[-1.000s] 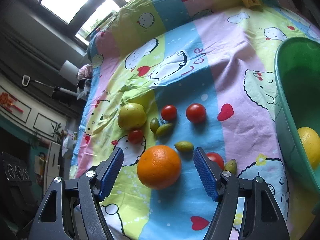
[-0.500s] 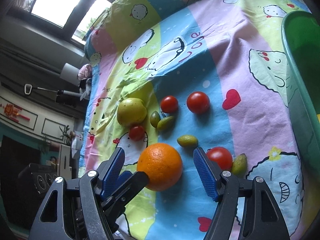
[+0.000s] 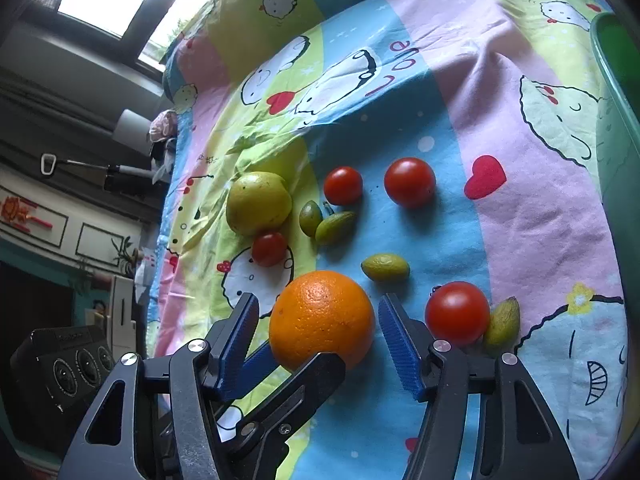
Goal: Organize fruits
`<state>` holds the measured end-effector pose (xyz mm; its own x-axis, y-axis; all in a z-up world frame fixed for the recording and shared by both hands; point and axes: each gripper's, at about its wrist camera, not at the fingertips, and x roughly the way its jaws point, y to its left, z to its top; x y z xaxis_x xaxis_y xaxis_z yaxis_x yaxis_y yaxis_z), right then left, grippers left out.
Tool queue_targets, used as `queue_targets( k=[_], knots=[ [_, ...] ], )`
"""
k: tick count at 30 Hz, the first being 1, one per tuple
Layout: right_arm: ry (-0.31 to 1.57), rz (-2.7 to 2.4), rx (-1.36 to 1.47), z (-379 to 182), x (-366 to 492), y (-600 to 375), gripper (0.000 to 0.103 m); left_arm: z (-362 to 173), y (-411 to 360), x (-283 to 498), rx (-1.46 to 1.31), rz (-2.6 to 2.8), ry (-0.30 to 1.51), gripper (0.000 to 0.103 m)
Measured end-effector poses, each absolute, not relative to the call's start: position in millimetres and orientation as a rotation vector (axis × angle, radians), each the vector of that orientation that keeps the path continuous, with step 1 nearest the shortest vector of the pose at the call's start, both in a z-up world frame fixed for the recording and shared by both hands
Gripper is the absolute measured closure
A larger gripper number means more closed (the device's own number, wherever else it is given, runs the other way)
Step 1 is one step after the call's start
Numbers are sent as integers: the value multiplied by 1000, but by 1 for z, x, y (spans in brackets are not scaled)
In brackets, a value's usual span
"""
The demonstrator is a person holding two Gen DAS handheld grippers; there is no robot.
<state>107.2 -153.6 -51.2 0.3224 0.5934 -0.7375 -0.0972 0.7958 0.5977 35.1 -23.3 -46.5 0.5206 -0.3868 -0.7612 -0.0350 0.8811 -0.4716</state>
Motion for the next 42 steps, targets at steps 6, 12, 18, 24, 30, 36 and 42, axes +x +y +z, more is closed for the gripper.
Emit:
queue_targets(
  k=[6,12,18,24,30,36,42],
  knots=[
    [1193,489,517,-57,110,-153,38,-50,-23,36,-463,-218,1015,43],
    [1203,487,519,-60,111,-151,38,-49,-25,36,-446,-213,1005,44],
    [1225,500,544,-65,114,-153,38,-50,-26,35,-440,-212,996,44],
    [1238,510,567,-71,116,-153,38,-50,-26,35,-443,-214,988,44],
    [1238,520,571,-74,117,-153,39,-49,-27,33,-435,-213,979,45],
    [1235,522,568,-71,116,-152,39,-45,-27,31,-428,-213,966,45],
    [1192,538,554,-60,111,-153,39,-36,-29,26,-414,-219,928,45]
  ],
)
